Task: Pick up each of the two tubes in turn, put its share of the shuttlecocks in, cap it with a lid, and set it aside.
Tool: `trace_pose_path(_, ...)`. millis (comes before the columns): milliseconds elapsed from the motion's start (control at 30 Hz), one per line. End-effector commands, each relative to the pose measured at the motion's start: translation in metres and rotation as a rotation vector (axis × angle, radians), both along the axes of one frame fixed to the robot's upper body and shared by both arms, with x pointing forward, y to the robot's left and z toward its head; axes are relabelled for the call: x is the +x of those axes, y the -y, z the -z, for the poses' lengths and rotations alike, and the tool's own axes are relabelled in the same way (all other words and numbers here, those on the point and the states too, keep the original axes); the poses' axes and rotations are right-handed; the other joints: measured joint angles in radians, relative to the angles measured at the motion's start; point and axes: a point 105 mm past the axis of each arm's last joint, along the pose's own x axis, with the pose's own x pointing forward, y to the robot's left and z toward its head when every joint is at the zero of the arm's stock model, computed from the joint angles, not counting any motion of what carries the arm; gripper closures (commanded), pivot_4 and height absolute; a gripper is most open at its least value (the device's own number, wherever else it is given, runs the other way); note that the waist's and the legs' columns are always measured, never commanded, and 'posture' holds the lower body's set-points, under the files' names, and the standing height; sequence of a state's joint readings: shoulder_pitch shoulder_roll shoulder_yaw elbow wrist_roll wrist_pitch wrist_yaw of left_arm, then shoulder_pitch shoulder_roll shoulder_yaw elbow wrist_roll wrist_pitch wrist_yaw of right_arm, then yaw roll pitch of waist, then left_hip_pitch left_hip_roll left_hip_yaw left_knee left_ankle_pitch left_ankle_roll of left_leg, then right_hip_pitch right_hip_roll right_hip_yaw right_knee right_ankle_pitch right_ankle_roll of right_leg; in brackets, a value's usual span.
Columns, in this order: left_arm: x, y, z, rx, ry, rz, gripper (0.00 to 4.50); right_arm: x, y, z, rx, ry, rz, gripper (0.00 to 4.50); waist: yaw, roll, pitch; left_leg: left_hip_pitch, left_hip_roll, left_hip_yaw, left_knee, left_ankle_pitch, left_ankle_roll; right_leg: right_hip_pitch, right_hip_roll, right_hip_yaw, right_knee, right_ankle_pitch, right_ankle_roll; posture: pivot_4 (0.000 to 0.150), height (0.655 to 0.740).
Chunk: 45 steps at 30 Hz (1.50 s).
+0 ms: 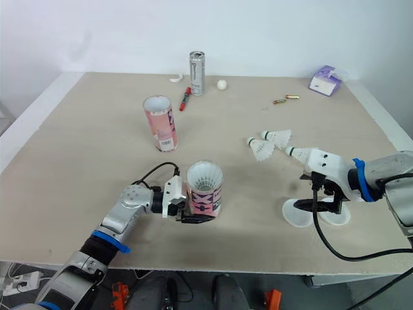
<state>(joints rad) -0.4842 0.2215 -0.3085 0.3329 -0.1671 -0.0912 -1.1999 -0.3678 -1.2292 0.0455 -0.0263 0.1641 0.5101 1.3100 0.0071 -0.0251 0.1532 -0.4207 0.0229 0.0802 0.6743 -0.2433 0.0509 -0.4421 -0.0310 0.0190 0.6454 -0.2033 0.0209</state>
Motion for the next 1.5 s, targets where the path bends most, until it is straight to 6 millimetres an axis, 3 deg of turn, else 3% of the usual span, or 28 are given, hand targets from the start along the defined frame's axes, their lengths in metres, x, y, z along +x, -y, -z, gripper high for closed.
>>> trace_pose_path(33, 0.002, -0.001, 0.000, 0.004, 0.020, 0.003, 1.47, 0.001, 0.002, -0.004, -0.033, -0.020, 0.006, 0.05, 0.000, 0.000, 0.000, 0.000, 0.000, 0.000, 0.000, 0.000, 0.000, 0.000, 0.000, 0.000, 0.000, 0.000, 0.000, 0.150, 0.7400)
trace_pose_path(667, 0.003, -0.006, 0.012, 0.039, 0.018, -0.018, 1.47, 0.018, 0.000, 0.019, -0.140, -0.084, -0.017, 0.05, 0.000, 0.002, -0.001, 0.001, 0.000, 0.000, 0.002, 0.000, 0.000, 0.001, 0.000, 0.000, 0.001, 0.000, -0.002, 0.150, 0.7400)
trace_pose_path(767, 0.003, -0.006, 0.012, 0.039, 0.016, -0.022, 1.47, 0.018, 0.000, 0.021, -0.151, -0.097, -0.027, 0.67, 0.000, 0.002, -0.001, 0.001, 0.000, 0.000, 0.003, 0.000, 0.000, 0.001, 0.000, 0.000, 0.001, 0.000, -0.002, 0.150, 0.7400)
trace_pose_path(800, 0.003, -0.006, 0.013, 0.040, 0.013, -0.025, 1.47, 0.017, 0.001, 0.022, -0.158, -0.102, -0.032, 1.28, 0.000, 0.002, -0.001, 0.001, 0.000, 0.000, 0.003, 0.000, 0.000, 0.001, 0.000, 0.000, 0.001, 0.000, -0.002, 0.150, 0.7400)
trace_pose_path(833, 0.003, -0.007, 0.013, 0.039, 0.010, -0.029, 1.47, 0.016, 0.001, 0.023, -0.164, -0.106, -0.037, 1.54, 0.000, 0.002, -0.001, 0.001, 0.000, 0.000, 0.003, 0.000, 0.000, 0.001, 0.000, 0.000, 0.001, 0.000, -0.002, 0.150, 0.7400)
trace_pose_path(1000, 0.004, -0.008, 0.014, 0.041, 0.001, -0.040, 1.47, 0.013, 0.003, 0.027, -0.180, -0.125, -0.049, 3.78, 0.000, 0.002, -0.001, 0.001, 0.001, 0.000, 0.004, 0.001, -0.001, 0.001, 0.000, 0.000, 0.001, 0.000, -0.002, 0.150, 0.7400)
trace_pose_path(1067, 0.006, -0.007, 0.014, 0.042, -0.006, -0.047, 1.47, 0.013, 0.004, 0.028, -0.191, -0.126, -0.054, 4.48, 0.000, 0.002, -0.001, 0.001, 0.001, 0.000, 0.004, 0.001, -0.001, 0.001, 0.000, 0.000, 0.001, 0.000, -0.002, 0.150, 0.7400)
trace_pose_path(1300, 0.006, -0.008, 0.018, 0.063, -0.038, -0.046, 1.47, 0.013, 0.002, 0.027, -0.193, -0.109, -0.089, 4.48, 0.000, 0.002, -0.001, 0.002, 0.001, 0.000, 0.004, 0.001, 0.000, 0.002, 0.000, 0.000, 0.001, 0.000, -0.002, 0.150, 0.7400)
trace_pose_path(1400, 0.008, -0.009, 0.018, 0.075, -0.051, -0.050, 1.47, 0.016, -0.008, 0.015, -0.169, -0.052, -0.151, 4.48, 0.000, 0.002, -0.001, 0.002, 0.001, 0.001, 0.004, 0.002, -0.001, 0.002, 0.001, 0.000, 0.001, 0.000, -0.001, 0.150, 0.7400)
trace_pose_path(1500, 0.012, -0.011, 0.020, 0.093, -0.059, -0.069, 1.47, 0.019, -0.025, -0.009, -0.128, 0.031, -0.239, 4.48, -0.001, 0.002, -0.001, 0.002, 0.001, 0.001, 0.004, 0.002, -0.001, 0.003, 0.001, 0.000, 0.001, 0.000, -0.001, 0.150, 0.7400)
